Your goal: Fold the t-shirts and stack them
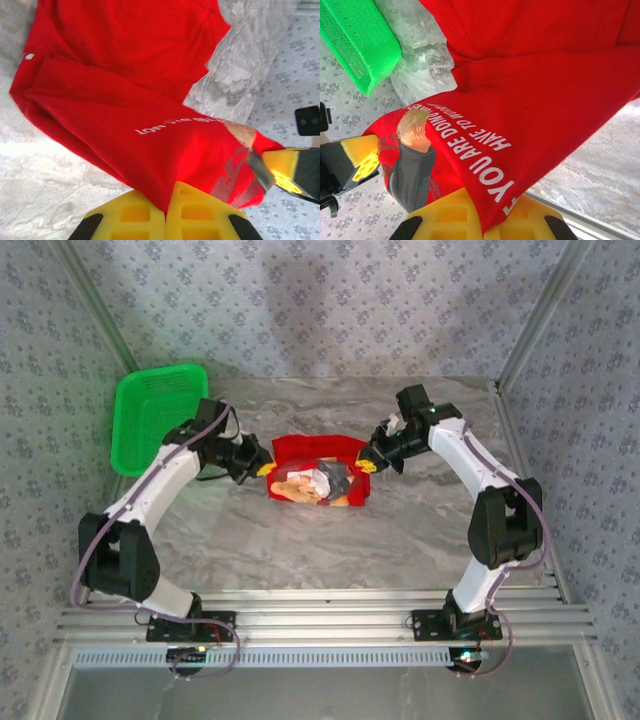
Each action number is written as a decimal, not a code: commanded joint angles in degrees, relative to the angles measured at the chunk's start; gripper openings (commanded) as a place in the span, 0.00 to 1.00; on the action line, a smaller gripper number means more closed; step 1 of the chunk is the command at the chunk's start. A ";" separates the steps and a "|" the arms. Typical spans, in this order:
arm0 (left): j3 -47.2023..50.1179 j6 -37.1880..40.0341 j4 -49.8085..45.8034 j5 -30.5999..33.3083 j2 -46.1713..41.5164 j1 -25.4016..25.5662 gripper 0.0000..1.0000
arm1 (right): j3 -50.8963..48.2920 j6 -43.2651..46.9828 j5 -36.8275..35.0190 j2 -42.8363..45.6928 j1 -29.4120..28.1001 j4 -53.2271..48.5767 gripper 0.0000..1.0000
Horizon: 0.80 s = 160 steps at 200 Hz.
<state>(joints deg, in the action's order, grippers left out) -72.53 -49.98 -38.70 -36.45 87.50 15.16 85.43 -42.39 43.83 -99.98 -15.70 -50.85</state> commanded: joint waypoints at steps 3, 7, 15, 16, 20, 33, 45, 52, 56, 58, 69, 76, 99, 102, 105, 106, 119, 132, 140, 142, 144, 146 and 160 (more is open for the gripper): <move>-4.93 3.43 1.08 -1.80 3.74 -1.57 0.00 | 3.78 2.66 1.86 -3.40 1.32 -1.34 0.01; -5.52 3.68 1.12 -1.94 4.52 -1.74 0.00 | 4.19 2.73 1.99 -4.02 1.50 -1.20 0.01; -6.64 4.17 1.25 -2.03 6.03 -1.97 0.00 | 4.77 2.75 2.44 -5.19 1.85 -0.70 0.01; -6.78 4.22 1.26 -2.04 6.24 -2.01 0.00 | 4.89 2.75 2.51 -5.38 1.88 -0.59 0.01; -7.33 4.31 1.30 -2.17 7.05 -2.19 0.00 | 5.23 2.87 2.64 -6.18 2.07 -0.38 0.01; -8.96 4.58 1.84 -2.75 9.53 -2.59 0.00 | 6.33 2.99 3.09 -8.32 2.71 0.12 0.02; -10.63 4.80 2.00 -2.80 11.80 -2.93 0.00 | 7.60 3.31 3.49 -10.25 3.17 0.29 0.02; -11.57 4.80 2.11 -2.99 12.98 -3.15 0.00 | 8.44 3.60 3.63 -11.53 3.43 0.23 0.02; -12.24 4.94 2.13 -2.95 13.58 -3.12 0.00 | 9.02 3.78 3.70 -12.17 3.55 0.11 0.02; -12.49 5.01 2.07 -2.93 13.81 -3.12 0.00 | 9.24 3.80 3.76 -12.56 3.63 0.09 0.02; -13.92 5.10 2.11 -2.75 15.37 -3.28 0.00 | 10.95 4.41 4.03 -14.48 4.15 -0.36 0.02; -14.80 5.03 2.27 -2.75 16.39 -3.43 0.00 | 12.00 4.59 3.99 -15.44 4.54 -0.61 0.02; -18.12 5.32 1.92 -2.94 20.04 -3.64 0.00 | 14.43 4.64 4.15 -18.22 5.78 -0.55 0.02; -18.60 5.39 1.79 -2.93 20.58 -3.64 0.00 | 14.79 4.60 4.22 -18.56 5.88 -0.56 0.02; -19.07 5.54 1.63 -2.93 20.98 -3.70 0.00 | 15.10 4.64 4.24 -18.84 6.11 -0.63 0.02; -19.24 5.57 1.62 -2.93 21.10 -3.72 0.00 | 15.20 4.71 4.24 -18.97 6.16 -0.64 0.02; -21.04 5.87 1.18 -2.92 22.86 -3.82 0.00 | 16.42 4.81 4.50 -20.29 6.80 -0.91 0.02; -22.94 6.18 0.76 -2.85 24.66 -3.91 0.00 | 17.75 4.87 4.83 -21.61 7.43 -0.98 0.02; -24.33 6.47 0.22 -2.84 25.83 -4.04 0.00 | 18.48 4.95 5.00 -22.41 7.81 -1.14 0.02; -24.68 6.54 0.14 -2.84 26.24 -4.07 0.00 | 18.68 4.97 5.02 -22.68 7.84 -1.17 0.02; -25.03 6.64 0.19 -2.80 26.54 -4.08 0.00 | 18.91 5.00 5.07 -22.83 7.87 -1.18 0.02; -25.33 6.71 0.20 -2.81 26.92 -4.08 0.00 | 19.12 5.03 5.11 -23.09 7.97 -1.14 0.02; -27.75 7.37 -1.64 -2.52 29.09 -4.22 0.00 | 20.49 5.16 5.38 -24.81 8.30 -1.26 0.03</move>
<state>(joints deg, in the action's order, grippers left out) -95.59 -44.99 -37.60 -39.62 113.60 12.32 102.67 -38.70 48.93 -121.69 -8.97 -50.26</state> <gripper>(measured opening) 0.048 0.063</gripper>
